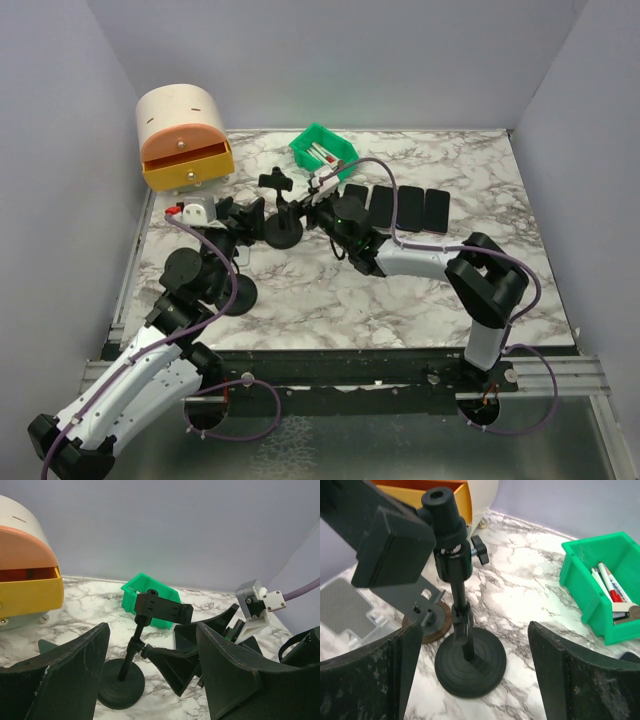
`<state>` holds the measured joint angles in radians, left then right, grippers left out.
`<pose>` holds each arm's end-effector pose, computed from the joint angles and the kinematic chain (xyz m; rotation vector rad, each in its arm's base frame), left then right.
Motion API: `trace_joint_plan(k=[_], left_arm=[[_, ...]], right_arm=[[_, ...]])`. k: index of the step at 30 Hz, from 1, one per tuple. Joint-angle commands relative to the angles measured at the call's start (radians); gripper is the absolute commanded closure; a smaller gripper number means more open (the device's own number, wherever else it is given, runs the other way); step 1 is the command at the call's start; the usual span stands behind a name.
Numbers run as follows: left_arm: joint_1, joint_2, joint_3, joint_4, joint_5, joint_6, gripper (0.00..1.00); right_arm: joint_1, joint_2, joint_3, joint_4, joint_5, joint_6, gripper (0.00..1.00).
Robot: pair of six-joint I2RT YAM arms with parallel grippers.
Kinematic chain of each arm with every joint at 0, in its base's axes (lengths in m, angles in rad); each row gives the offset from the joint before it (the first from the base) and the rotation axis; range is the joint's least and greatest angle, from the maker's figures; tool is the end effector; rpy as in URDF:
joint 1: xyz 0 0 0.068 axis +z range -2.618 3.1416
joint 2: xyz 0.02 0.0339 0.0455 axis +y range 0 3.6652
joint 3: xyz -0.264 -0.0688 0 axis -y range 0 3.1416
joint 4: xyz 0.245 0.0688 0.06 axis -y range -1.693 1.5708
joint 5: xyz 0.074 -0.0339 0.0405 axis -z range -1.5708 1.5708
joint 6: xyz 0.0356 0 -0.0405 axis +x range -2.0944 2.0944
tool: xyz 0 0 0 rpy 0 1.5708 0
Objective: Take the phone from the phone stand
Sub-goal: Place the phone stand at the center of the board, then reset both arms
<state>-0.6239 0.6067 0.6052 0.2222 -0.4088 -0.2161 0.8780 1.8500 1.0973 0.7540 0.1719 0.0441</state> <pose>0.1319 -0.0775 0.3470 -0.0683 1.3798 -0.4281 0.2740 0.3206 0.2437 -0.5198 1.5133 0.5871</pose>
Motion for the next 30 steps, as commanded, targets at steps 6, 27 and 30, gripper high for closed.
trace_joint_plan(k=[6,27,30], left_arm=[[-0.003,0.018,0.002,-0.004,0.016,0.006,0.29],[-0.004,0.101,0.007,0.007,-0.02,-0.043,0.01],[-0.004,0.144,0.067,-0.055,-0.017,-0.057,0.01]], right_arm=[[0.01,-0.185,-0.111,-0.223,-0.046,0.046,0.0],[0.01,-0.843,-0.462,-0.724,0.317,0.417,0.01],[0.009,-0.961,-0.517,-0.736,0.248,0.401,0.02]])
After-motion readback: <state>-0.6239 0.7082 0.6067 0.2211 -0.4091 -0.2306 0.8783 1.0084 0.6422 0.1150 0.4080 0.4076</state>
